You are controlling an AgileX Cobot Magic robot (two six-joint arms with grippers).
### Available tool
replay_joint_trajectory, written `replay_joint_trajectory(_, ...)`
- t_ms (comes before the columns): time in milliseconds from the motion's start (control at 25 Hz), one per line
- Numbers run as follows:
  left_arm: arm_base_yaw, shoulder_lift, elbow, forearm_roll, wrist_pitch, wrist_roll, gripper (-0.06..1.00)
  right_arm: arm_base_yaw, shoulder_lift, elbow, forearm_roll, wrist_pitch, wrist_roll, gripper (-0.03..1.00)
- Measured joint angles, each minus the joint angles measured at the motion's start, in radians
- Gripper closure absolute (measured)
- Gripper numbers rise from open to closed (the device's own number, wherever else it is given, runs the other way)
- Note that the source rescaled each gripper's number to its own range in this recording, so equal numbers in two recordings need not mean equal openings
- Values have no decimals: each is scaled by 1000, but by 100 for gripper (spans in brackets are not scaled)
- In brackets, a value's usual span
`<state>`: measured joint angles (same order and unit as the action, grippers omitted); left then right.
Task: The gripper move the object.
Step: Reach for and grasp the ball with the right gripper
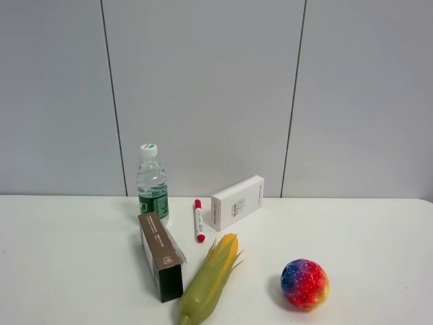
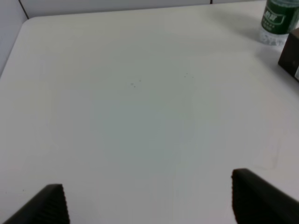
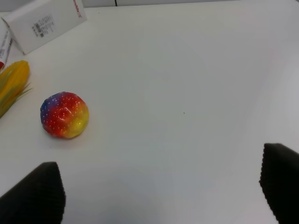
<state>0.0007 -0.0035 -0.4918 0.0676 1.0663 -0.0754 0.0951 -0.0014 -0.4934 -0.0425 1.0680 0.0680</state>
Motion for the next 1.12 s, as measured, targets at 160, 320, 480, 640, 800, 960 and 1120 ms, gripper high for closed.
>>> replay_joint_trajectory(160, 0, 0, 0, 0, 0, 0, -6, 0, 0, 0, 0, 0, 0, -3)
replay_joint_trajectory(320, 0, 0, 0, 0, 0, 0, -6, 0, 0, 0, 0, 0, 0, -3)
replay_joint_trajectory(480, 0, 0, 0, 0, 0, 0, -6, 0, 0, 0, 0, 0, 0, -3)
replay_joint_trajectory(640, 0, 0, 0, 0, 0, 1, -6, 0, 0, 0, 0, 0, 0, -3)
replay_joint_trajectory(800, 0, 0, 0, 0, 0, 1, -6, 0, 0, 0, 0, 0, 0, -3)
replay_joint_trajectory(960, 0, 0, 0, 0, 0, 1, -6, 0, 0, 0, 0, 0, 0, -3)
replay_joint_trajectory(1120, 0, 0, 0, 0, 0, 1, -6, 0, 0, 0, 0, 0, 0, -3)
